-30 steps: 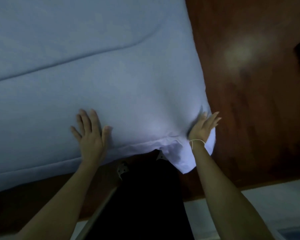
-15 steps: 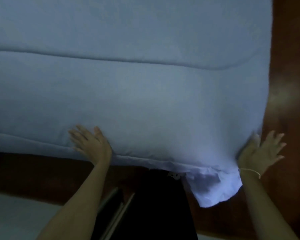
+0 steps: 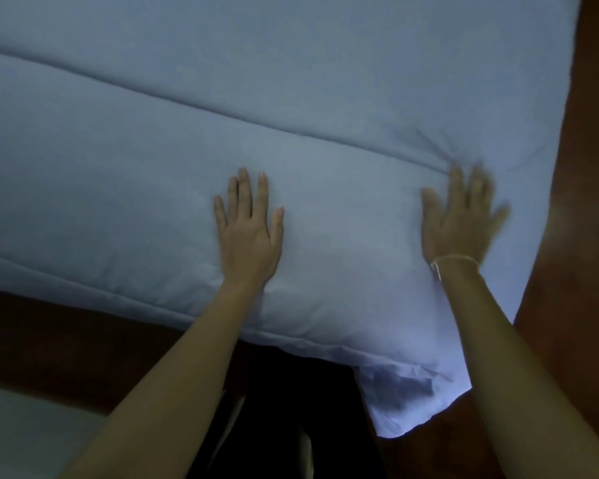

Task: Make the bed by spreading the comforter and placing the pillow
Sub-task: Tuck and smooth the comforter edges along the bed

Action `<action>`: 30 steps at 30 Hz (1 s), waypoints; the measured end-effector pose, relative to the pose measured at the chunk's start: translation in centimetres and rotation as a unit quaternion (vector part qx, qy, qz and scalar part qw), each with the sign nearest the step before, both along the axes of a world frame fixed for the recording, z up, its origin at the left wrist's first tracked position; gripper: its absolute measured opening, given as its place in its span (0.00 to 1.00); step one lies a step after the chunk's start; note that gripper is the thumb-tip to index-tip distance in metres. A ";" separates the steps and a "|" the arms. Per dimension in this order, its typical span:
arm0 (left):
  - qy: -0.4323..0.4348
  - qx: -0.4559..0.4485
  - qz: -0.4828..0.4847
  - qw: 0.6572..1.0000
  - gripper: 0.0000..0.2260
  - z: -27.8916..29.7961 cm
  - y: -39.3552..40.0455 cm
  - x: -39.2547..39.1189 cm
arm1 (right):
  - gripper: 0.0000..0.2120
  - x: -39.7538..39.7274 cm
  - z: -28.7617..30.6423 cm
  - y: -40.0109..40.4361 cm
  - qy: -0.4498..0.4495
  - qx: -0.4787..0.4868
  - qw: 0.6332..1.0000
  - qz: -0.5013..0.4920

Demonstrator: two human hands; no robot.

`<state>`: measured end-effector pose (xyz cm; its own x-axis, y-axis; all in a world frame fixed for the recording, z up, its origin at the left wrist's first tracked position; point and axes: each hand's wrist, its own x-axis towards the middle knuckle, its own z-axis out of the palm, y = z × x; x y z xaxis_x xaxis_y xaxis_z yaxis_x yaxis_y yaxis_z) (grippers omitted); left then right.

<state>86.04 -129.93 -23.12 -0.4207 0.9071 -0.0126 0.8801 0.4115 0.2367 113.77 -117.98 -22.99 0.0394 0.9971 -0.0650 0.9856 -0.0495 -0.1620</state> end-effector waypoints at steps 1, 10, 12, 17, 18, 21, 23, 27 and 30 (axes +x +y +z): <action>0.004 -0.008 0.000 1.000 0.25 -0.1 -0.7 0.1 | 0.31 0.9 0.1 -0.9 0.005 -0.013 1.000 -0.025; -0.001 -0.070 0.008 0.998 0.27 1.5 -2.9 0.4 | 0.34 2.6 3.7 -5.0 0.008 -0.197 0.979 -0.057; -0.032 -0.095 0.029 0.995 0.27 2.4 -2.3 1.1 | 0.35 3.0 4.6 -5.5 0.017 -0.246 0.968 -0.050; -0.104 -0.134 0.038 0.985 0.28 4.9 -2.8 4.8 | 0.35 4.5 7.3 -7.4 0.016 -0.300 0.954 0.012; -0.097 -0.144 0.018 0.985 0.27 5.4 -3.2 5.8 | 0.35 5.1 8.0 -7.6 0.016 -0.287 0.957 0.031; -0.081 -0.145 -0.035 0.986 0.27 6.7 -3.0 8.9 | 0.33 7.1 10.6 -7.0 0.028 -0.245 0.967 0.067; -0.073 -0.102 -0.062 0.990 0.25 9.0 -2.2 11.7 | 0.34 8.9 12.8 -6.6 0.045 -0.213 0.972 0.084; -0.090 0.004 -0.063 0.994 0.18 14.3 -1.3 18.2 | 0.30 13.8 16.0 -7.2 0.072 -0.151 0.978 0.124; -0.099 0.072 -0.055 0.991 0.20 17.0 -1.5 24.8 | 0.30 19.6 17.4 -7.7 0.072 -0.135 0.979 0.132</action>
<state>110.81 -131.48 -6.16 -0.3204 0.9461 0.0470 0.8483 0.2645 0.4588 133.40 -125.71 -5.62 -0.2458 0.9175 -0.3127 0.9377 0.1434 -0.3164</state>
